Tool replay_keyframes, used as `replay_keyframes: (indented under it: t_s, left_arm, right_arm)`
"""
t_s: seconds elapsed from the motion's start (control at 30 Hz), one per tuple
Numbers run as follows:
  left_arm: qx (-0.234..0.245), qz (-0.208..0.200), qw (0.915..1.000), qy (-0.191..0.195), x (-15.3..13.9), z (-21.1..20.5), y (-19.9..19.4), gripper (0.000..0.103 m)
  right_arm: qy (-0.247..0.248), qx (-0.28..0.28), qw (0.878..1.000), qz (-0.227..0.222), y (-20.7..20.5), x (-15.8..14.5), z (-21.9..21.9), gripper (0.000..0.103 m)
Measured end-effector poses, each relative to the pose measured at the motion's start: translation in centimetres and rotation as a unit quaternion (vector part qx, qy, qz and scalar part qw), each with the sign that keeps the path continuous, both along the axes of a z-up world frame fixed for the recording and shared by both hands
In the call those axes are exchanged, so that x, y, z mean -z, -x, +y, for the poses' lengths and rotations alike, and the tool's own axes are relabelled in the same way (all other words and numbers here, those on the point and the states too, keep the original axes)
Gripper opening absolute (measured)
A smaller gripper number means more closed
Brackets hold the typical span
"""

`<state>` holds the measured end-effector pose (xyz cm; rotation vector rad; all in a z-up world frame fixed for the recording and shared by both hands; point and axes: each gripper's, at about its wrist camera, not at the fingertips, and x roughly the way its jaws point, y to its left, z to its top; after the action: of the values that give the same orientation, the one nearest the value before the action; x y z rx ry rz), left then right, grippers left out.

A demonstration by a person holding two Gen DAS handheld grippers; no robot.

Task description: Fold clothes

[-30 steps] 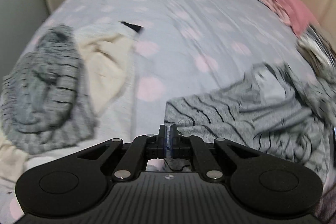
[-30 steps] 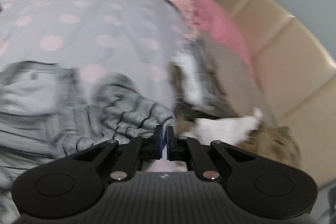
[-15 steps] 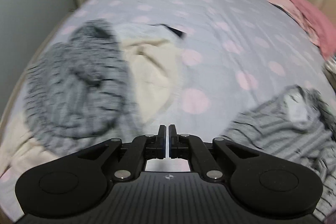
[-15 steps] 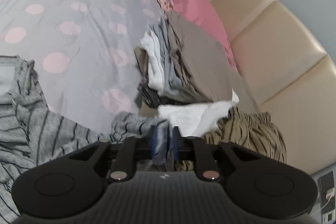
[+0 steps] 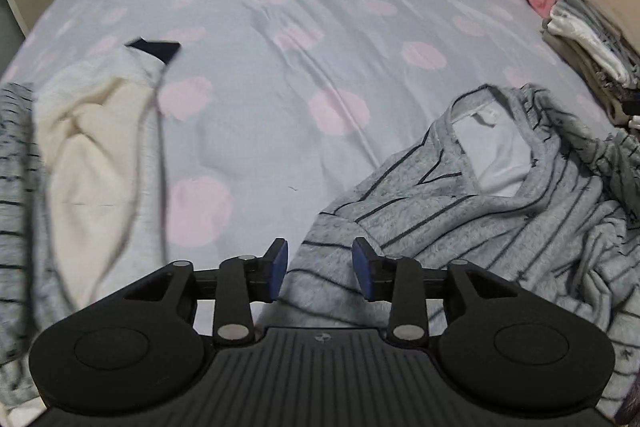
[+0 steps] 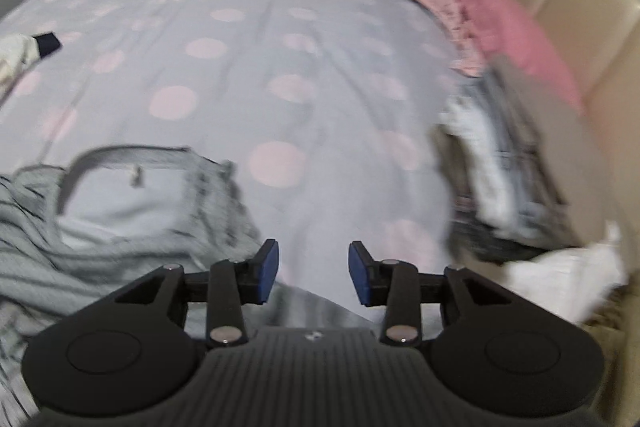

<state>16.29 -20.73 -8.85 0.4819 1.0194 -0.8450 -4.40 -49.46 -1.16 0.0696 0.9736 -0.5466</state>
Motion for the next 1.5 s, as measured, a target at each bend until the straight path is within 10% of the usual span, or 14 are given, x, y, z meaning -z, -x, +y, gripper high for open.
replay_keyframes:
  t_s: [0.33, 0.5, 0.6, 1.0, 1.13, 1.23, 1.5]
  left_arm:
    - [-0.015, 0.03, 0.9993, -0.014, 4.5, -2.6, -2.3, 0.042]
    - [0.01, 0.015, 0.9993, -0.033, 5.5, -3.5, -1.6, 0.035]
    - [0.0, 0.006, 0.9998, -0.018, 3.9, -2.6, -1.4, 0.008]
    - [-0.071, -0.043, 0.9948, 0.06, -3.9, 2.1, -0.8, 0.003]
    - [-0.077, -0.048, 0.9945, 0.052, -4.3, 3.2, 0.0, 0.003]
    - [-0.081, -0.037, 0.9952, 0.042, -3.1, 3.5, 0.6, 0.003]
    - [-0.085, -0.033, 0.9954, 0.029, -2.0, 4.1, 1.5, 0.003]
  right_arm:
    - [0.001, -0.051, 0.997, 0.05, -6.8, 5.2, 1.2, 0.05]
    - [-0.013, -0.054, 0.994, 0.098, -7.9, 7.6, 0.9, 0.021]
    - [0.006, -0.044, 0.993, 0.107, -7.6, 7.4, 0.8, 0.005]
    - [0.074, 0.083, 0.994, -0.002, -3.2, 0.2, -1.3, 0.0]
    - [-0.006, 0.038, 0.999, -0.014, -1.7, 0.9, -0.5, 0.012]
    - [0.002, -0.019, 1.0, 0.011, -1.7, 2.3, 1.8, 0.046]
    - [0.072, -0.055, 0.993, 0.076, -2.3, 5.6, 3.0, 0.053]
